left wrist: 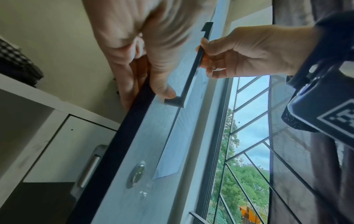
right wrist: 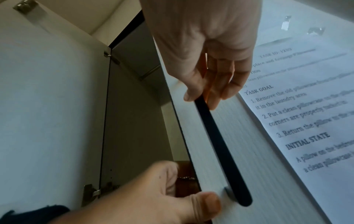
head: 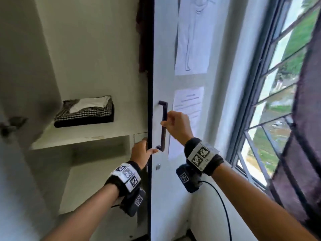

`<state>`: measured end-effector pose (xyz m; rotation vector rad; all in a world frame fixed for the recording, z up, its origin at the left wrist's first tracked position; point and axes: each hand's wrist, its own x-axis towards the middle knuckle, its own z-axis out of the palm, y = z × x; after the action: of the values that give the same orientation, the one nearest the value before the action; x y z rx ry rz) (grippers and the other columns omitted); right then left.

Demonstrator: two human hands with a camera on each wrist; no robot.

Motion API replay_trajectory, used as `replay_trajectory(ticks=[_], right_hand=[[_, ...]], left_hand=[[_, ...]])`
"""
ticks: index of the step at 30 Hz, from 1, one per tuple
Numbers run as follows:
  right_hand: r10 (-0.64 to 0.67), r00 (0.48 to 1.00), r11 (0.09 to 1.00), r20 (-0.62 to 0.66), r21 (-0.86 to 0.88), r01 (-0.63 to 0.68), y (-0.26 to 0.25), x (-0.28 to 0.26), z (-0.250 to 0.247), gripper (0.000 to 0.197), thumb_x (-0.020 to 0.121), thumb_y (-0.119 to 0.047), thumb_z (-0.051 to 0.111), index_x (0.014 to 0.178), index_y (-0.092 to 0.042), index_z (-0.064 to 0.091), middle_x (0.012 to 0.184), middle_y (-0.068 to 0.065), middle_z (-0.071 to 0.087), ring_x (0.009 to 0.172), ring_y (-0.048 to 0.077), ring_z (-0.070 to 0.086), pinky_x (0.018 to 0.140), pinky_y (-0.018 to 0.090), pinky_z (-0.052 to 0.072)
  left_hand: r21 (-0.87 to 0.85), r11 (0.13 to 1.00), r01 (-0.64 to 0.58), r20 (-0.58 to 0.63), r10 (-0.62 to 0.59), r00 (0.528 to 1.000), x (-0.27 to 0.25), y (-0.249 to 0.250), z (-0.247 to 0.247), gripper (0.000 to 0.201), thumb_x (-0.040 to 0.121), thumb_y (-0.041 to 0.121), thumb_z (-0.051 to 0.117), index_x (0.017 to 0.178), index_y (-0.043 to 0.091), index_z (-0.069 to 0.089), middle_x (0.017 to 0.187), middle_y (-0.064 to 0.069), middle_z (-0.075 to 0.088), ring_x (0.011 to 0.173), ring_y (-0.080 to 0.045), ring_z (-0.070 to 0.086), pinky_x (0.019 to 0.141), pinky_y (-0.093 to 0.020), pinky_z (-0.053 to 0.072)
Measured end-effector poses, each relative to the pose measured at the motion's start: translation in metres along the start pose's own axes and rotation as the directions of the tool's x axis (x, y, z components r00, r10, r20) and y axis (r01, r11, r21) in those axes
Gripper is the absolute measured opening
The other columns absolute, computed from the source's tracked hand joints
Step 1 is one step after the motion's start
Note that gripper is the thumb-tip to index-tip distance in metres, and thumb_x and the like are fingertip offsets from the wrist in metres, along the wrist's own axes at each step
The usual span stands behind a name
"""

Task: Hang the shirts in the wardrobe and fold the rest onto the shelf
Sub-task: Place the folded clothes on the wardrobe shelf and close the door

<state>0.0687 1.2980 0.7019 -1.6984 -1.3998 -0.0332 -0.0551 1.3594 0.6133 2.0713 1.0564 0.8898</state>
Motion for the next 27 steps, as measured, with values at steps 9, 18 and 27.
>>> replay_trajectory(ticks=[9, 18, 27], right_hand=[[-0.01, 0.993, 0.999, 0.121, -0.042, 0.016, -0.009, 0.065, 0.058, 0.028, 0.085, -0.018, 0.067, 0.062, -0.013, 0.053, 0.067, 0.002, 0.056, 0.062, 0.016, 0.05, 0.052, 0.017, 0.034], [-0.057, 0.992, 0.998, 0.116, -0.031, 0.061, -0.004, 0.106, 0.095, 0.021, 0.087, -0.018, 0.066, 0.078, 0.0, 0.064, 0.073, 0.009, 0.056, 0.066, 0.022, 0.049, 0.046, 0.018, 0.026], [-0.096, 0.987, 0.995, 0.126, -0.015, 0.099, 0.006, 0.12, 0.111, 0.015, 0.09, -0.019, 0.062, 0.086, -0.005, 0.062, 0.088, 0.012, 0.062, 0.076, 0.025, 0.057, 0.065, 0.031, 0.047]], left_hand=[[0.146, 0.972, 0.186, -0.131, -0.167, 0.977, 0.07, -0.032, -0.009, 0.031, 0.094, 0.011, 0.053, 0.121, -0.002, 0.046, 0.111, -0.022, 0.063, 0.101, -0.033, 0.061, 0.078, -0.035, 0.045], [0.282, 0.926, 0.251, -0.188, -0.203, 0.961, 0.119, -0.046, -0.017, 0.034, 0.094, 0.013, 0.054, 0.122, -0.003, 0.045, 0.115, -0.024, 0.06, 0.106, -0.036, 0.058, 0.083, -0.038, 0.045], [0.274, 0.912, 0.305, -0.252, -0.238, 0.938, 0.128, -0.049, -0.011, 0.031, 0.095, 0.008, 0.05, 0.124, 0.0, 0.045, 0.113, -0.02, 0.062, 0.105, -0.034, 0.059, 0.074, -0.028, 0.04]])
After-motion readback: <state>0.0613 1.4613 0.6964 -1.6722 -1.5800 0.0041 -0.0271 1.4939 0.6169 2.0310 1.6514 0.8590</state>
